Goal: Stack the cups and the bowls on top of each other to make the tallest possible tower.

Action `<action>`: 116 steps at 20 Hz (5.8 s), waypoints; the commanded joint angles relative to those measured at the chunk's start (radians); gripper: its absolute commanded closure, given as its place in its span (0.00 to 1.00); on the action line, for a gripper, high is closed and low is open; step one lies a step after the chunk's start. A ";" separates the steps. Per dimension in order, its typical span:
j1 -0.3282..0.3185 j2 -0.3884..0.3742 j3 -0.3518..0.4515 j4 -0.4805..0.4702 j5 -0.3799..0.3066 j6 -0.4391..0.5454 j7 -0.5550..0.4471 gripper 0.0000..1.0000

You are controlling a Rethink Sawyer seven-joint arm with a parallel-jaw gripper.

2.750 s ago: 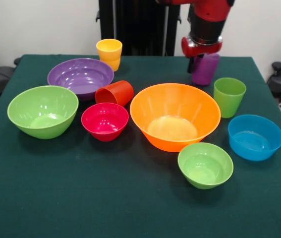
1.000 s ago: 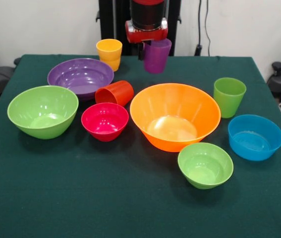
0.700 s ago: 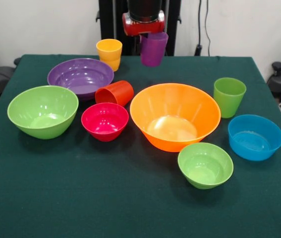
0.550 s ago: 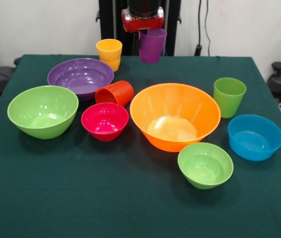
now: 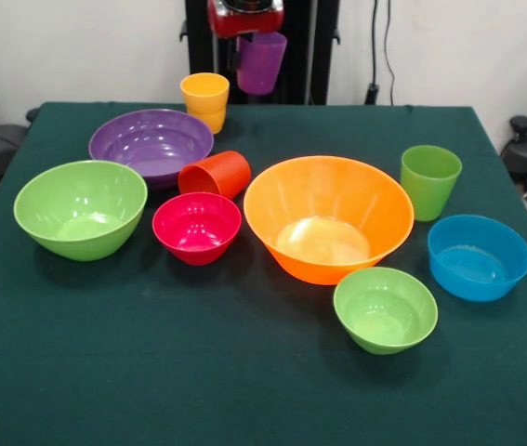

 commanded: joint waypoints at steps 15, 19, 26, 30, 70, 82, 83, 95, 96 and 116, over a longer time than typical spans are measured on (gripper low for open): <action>0.144 0.308 -0.238 -0.019 -0.129 -0.497 0.156 1.00; 0.125 0.310 -0.221 -0.006 -0.118 -0.518 0.151 1.00; 0.153 0.310 -0.253 -0.017 -0.109 -0.594 0.145 1.00; 0.166 0.299 -0.264 -0.027 -0.107 -0.625 0.136 1.00; 0.199 0.236 -0.206 -0.102 -0.089 -0.610 0.115 1.00; 0.149 0.187 -0.061 -0.140 -0.080 -0.455 0.095 1.00; 0.148 0.186 -0.058 -0.146 -0.082 -0.449 0.091 1.00; 0.141 0.213 -0.150 -0.141 -0.159 -0.516 0.070 1.00; 0.144 0.215 -0.154 -0.142 -0.159 -0.513 0.068 1.00; 0.198 0.236 -0.210 -0.171 -0.173 -0.420 0.035 1.00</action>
